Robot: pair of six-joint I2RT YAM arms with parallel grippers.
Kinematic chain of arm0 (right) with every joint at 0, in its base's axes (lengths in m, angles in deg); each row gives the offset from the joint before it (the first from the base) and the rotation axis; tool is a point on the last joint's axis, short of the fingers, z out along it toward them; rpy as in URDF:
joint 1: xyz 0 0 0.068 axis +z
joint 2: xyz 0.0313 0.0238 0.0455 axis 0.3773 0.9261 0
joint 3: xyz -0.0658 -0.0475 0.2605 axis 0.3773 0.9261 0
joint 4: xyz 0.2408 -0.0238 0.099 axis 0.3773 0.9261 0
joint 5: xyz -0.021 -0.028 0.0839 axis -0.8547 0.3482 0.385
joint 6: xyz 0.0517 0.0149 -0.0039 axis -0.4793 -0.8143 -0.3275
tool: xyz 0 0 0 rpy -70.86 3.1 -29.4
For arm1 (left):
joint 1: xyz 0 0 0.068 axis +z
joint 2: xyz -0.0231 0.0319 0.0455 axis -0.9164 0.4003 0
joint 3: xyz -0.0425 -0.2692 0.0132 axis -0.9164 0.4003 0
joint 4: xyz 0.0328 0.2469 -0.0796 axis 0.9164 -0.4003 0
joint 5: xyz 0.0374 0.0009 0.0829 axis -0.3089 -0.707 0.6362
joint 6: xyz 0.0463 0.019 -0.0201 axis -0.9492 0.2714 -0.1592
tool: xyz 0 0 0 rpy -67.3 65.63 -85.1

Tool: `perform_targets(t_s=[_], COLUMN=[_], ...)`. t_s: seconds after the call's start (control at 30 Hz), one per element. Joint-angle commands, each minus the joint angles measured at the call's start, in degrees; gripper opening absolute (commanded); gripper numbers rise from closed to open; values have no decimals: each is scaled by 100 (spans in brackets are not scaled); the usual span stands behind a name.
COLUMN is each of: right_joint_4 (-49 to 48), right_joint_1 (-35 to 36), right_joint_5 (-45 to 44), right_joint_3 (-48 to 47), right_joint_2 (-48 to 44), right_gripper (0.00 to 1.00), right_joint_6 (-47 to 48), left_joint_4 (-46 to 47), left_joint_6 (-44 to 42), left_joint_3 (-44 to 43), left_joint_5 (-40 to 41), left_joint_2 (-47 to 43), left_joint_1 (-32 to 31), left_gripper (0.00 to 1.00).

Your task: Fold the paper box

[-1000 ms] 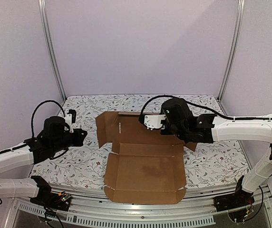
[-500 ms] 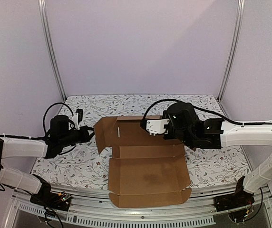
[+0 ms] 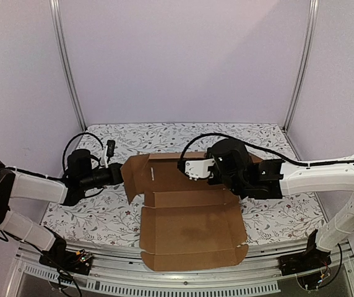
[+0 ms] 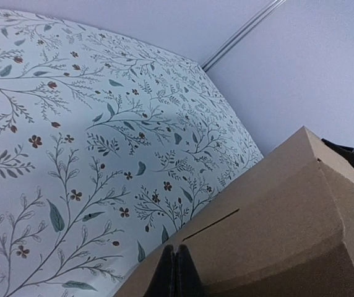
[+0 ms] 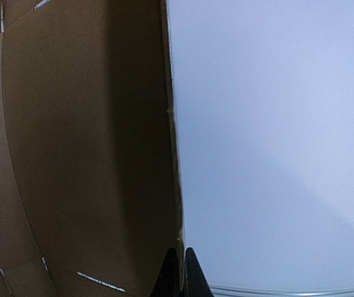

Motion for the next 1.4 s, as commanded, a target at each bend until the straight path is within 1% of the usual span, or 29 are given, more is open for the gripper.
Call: perform_targets(t_s=[0.0,0.23,0.37,0.53,0.7,0.83,1.07,1.13,1.23,1.3,1.37], right_joint_4=[-381,-464,-480,-491,-538,-585,-657,-661,-658,-663,-647], right_joint_1=[131,226,246,255,260,261,246,200,125,96,58], right_joint_5=[-298,-437,-492,-608,-706,-808,-1058,-1154,-1196,-1207,-1225], right_joint_3=[71,157,213,242,297,291,163,81,-7,-60,-104], right_joint_2=[224,373,400,507,585,665,905,1010,1089,1133,1177], right_gripper=[0,0,0,0,0,0,0,0,0,0,0], right_joint_6=[42,54,11,-51,-112,-133,-74,-77,-103,-123,-134], left_joint_4=[354,528,415,-15,-656,-1095,-1182,-1329,-1661,-1877,-2153], left_joint_6=[45,179,240,186,40,-134,-95,-143,-235,-229,-227], left_joint_3=[207,377,271,23,-313,-614,-787,-813,-897,-953,-1023], left_joint_5=[-215,-253,-336,-363,-331,-290,-394,-364,-271,-172,-92], left_joint_2=[117,159,101,-109,-316,-303,-62,-60,-87,-97,-83], left_joint_1=[-115,-328,-483,-573,-593,-596,-602,-601,-600,-600,-592], left_gripper=[0,0,0,0,0,0,0,0,3,7,8])
